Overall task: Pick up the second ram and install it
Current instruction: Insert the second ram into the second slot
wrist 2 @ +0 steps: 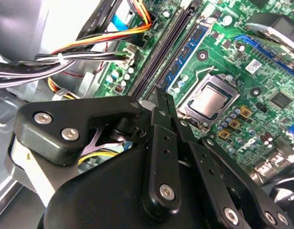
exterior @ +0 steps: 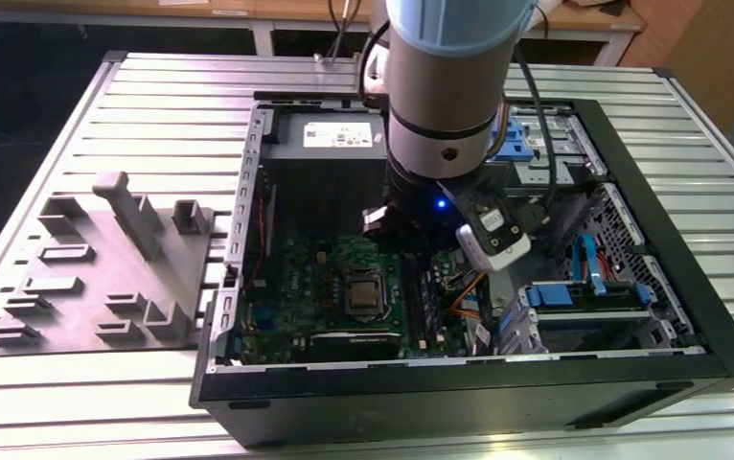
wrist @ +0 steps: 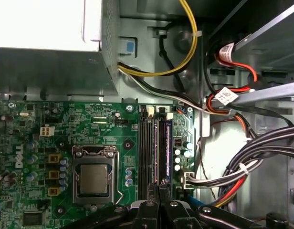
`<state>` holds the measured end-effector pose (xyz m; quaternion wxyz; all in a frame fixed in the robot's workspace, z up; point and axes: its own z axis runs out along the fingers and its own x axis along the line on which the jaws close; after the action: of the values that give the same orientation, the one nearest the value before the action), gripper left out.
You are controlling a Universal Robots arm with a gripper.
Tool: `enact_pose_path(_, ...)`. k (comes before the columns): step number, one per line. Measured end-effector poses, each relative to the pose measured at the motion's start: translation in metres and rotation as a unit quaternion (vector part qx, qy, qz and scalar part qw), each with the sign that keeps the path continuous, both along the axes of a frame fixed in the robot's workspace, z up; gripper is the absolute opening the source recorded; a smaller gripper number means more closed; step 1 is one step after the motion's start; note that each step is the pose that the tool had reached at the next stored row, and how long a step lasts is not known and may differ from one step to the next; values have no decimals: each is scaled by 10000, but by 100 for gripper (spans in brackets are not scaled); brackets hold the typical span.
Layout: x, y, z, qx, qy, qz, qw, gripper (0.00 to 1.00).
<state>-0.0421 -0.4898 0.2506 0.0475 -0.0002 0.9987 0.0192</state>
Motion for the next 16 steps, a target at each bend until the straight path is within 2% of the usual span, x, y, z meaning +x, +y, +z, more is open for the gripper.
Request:
enact_pose_path(7,-11,0,-87,1,0,0,10000,11)
enact_pose_path(13,-19,0,-99,1,1,0,10000,11)
enact_pose_path(16,-35,0,-137,0,1,1,10000,11)
